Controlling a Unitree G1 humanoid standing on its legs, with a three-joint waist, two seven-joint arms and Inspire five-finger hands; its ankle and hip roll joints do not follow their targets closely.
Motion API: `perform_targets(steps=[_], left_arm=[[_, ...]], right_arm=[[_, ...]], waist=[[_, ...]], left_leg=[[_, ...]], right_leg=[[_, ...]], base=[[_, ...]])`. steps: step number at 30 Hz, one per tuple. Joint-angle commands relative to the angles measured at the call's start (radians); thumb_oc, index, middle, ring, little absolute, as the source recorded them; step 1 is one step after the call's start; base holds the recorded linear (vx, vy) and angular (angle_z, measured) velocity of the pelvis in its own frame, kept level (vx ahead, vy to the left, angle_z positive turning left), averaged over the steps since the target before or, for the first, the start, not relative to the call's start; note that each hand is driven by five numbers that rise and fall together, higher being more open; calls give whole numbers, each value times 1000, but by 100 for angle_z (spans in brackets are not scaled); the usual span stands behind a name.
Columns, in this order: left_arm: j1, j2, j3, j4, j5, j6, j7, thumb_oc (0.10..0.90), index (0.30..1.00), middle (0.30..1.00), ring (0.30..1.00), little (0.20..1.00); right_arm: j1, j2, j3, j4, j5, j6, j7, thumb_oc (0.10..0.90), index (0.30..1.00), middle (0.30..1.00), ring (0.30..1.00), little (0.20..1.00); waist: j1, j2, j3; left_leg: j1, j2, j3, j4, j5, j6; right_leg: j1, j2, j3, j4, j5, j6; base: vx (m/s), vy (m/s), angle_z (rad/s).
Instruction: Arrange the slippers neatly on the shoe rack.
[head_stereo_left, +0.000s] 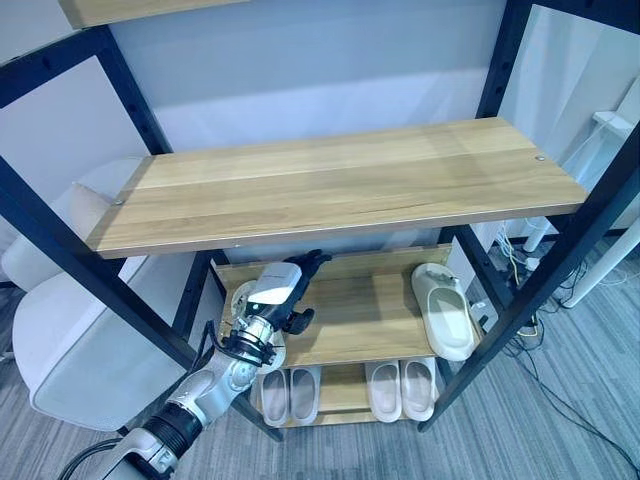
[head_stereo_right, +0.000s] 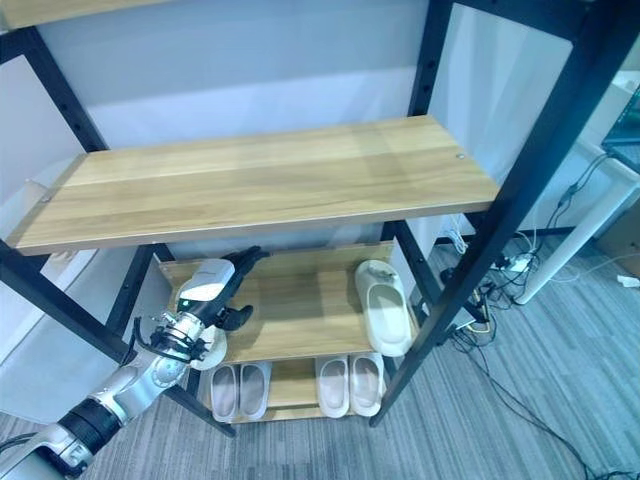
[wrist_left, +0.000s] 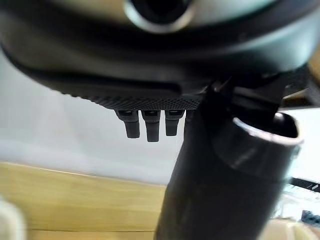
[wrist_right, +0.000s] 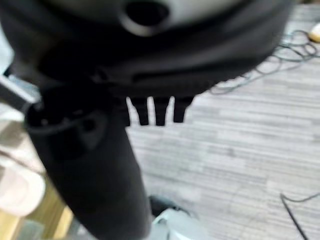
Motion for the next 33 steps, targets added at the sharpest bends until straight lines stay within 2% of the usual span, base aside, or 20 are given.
perform_targets(steps=[1,6,13,18,23,26,29,30,33], left_arm=[[-226,43,105,75,58,14,110,800,900,900,900,900],[-305,37,75,204,103,74,134,800,900,900,900,900],[-264,58,133,203,99,87,144,800,900,900,900,900],[-229,62,181,176,58,79,147,800,900,900,900,900],[-178,57,233,122,-51,26,136,800,900,900,900,900],[-134,81,261,51,-69,-8,133,800,900,900,900,900],[-126,99,266,35,-53,0,140,800,900,900,900,900],[-101,103,255,25,-28,0,126,800,900,900,900,900],[-129,99,231,51,-11,19,129,800,900,900,900,900]], right_arm=[[-13,-32,-5,8,19,-15,-33,800,900,900,900,900],[-34,-51,15,3,6,-24,-29,800,900,900,900,900],[-21,-35,12,8,4,-24,-26,800,900,900,900,900],[-16,-37,5,10,5,-24,-21,800,900,900,900,900],[-9,-37,-3,6,12,-21,-13,800,900,900,900,900],[0,-36,-9,4,15,-23,-7,800,900,900,900,900],[6,-35,-10,2,16,-26,-5,800,900,900,900,900],[-38,-47,5,-2,0,-19,-16,800,900,900,900,900],[-25,-42,6,-25,-11,-24,-28,800,900,900,900,900]], waist=[[10,-34,4],[7,-37,8],[9,-41,1],[10,-43,1],[11,-43,-1],[14,-44,-1],[14,-45,-1],[31,-48,-1],[30,-50,-6]], left_leg=[[2,-44,-19,3,-85,-12],[-16,-44,-22,3,-82,-10],[-14,-44,-19,3,-86,-10],[-10,-45,-20,3,-87,-9],[-4,-44,-18,3,-88,-8],[5,-44,-18,3,-91,-8],[9,-44,-18,3,-92,-9],[8,-43,-22,3,-91,-8],[11,-44,-27,3,-92,-8]], right_leg=[[-21,10,21,6,-18,79],[-41,10,21,6,-10,81],[-41,10,20,6,-12,79],[-39,10,20,6,-13,79],[-34,9,21,6,-14,77],[-27,9,20,6,-16,76],[-22,10,21,6,-17,76],[-21,10,18,6,-19,74],[-18,9,15,6,-20,75]], base=[[0,0,0],[-14,2,-1],[0,0,0],[0,0,0],[0,0,0],[0,0,0],[6,1,-1],[0,0,0],[38,-17,-1]])
